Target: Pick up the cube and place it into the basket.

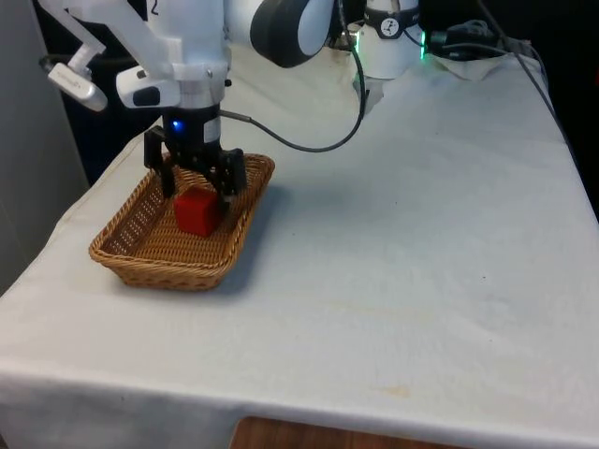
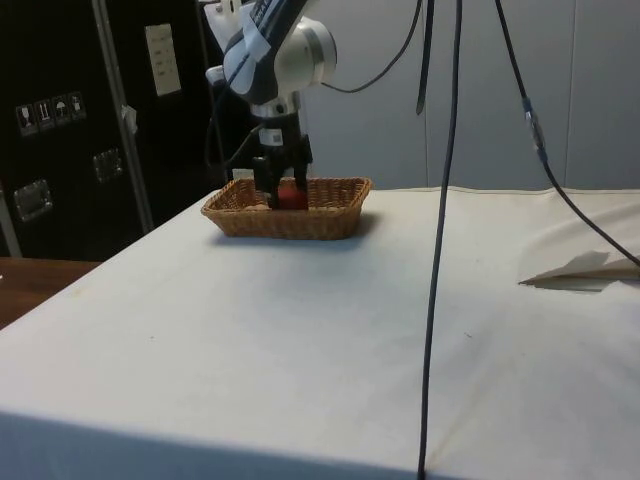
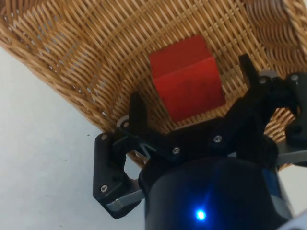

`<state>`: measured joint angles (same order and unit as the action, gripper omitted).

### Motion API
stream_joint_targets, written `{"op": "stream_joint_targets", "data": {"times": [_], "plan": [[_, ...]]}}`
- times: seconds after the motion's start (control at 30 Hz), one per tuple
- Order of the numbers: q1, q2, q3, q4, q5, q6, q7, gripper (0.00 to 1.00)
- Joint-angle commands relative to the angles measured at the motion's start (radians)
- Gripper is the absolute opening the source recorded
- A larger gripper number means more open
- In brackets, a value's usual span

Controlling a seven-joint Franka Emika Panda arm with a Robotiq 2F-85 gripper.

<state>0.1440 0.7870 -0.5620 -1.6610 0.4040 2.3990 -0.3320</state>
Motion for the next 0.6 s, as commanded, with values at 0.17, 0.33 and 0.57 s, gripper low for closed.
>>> {"op": "stream_joint_targets", "data": {"times": [0.17, 0.33, 0.57], "plan": [[0.004, -0.01, -0.007, -0.001, -0.002, -0.004, 0.0, 1.0], [0.013, -0.025, -0.018, -0.004, -0.009, -0.013, 0.003, 1.0], [0.018, -0.045, -0.026, -0.006, -0.012, -0.024, 0.003, 1.0]]}}
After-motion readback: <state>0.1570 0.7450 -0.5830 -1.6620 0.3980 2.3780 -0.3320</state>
